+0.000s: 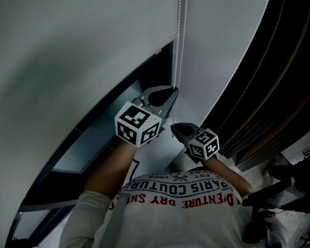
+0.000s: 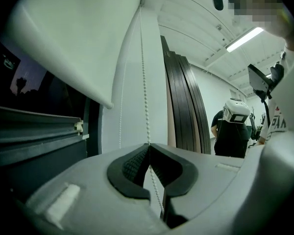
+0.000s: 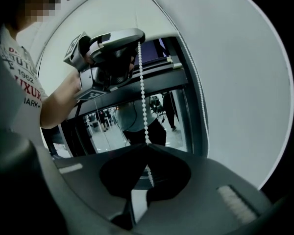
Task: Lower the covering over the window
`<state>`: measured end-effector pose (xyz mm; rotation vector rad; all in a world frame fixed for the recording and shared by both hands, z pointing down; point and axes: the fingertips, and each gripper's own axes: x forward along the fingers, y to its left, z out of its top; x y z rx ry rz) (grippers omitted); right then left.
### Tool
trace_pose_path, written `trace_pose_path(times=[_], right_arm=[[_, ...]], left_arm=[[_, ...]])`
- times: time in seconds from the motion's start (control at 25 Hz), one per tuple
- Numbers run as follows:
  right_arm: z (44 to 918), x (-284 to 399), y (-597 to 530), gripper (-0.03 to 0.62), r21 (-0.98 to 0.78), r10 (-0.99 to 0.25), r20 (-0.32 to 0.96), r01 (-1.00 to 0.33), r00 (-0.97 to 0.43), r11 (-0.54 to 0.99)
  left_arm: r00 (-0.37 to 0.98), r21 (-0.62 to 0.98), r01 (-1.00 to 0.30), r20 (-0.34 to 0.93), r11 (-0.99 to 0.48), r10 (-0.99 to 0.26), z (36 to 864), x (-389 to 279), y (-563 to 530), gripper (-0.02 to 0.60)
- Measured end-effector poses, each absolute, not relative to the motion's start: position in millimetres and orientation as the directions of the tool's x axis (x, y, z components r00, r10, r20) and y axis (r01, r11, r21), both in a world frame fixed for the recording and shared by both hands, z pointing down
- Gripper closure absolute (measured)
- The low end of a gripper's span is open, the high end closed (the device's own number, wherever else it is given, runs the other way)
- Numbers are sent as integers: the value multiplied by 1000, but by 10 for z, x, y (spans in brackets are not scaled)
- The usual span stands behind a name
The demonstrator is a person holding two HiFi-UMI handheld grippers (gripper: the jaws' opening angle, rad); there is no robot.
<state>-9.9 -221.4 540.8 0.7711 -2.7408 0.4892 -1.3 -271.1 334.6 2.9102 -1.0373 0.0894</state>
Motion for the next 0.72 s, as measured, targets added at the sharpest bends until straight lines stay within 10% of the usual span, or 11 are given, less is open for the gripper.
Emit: trace_pose_path(times=[0.72], right_arm=[[6276, 4, -1842, 586, -349, -346, 516, -561, -784, 751]], left_arm=[[687, 80, -720, 226, -690, -690, 4556, -185, -2828, 575]])
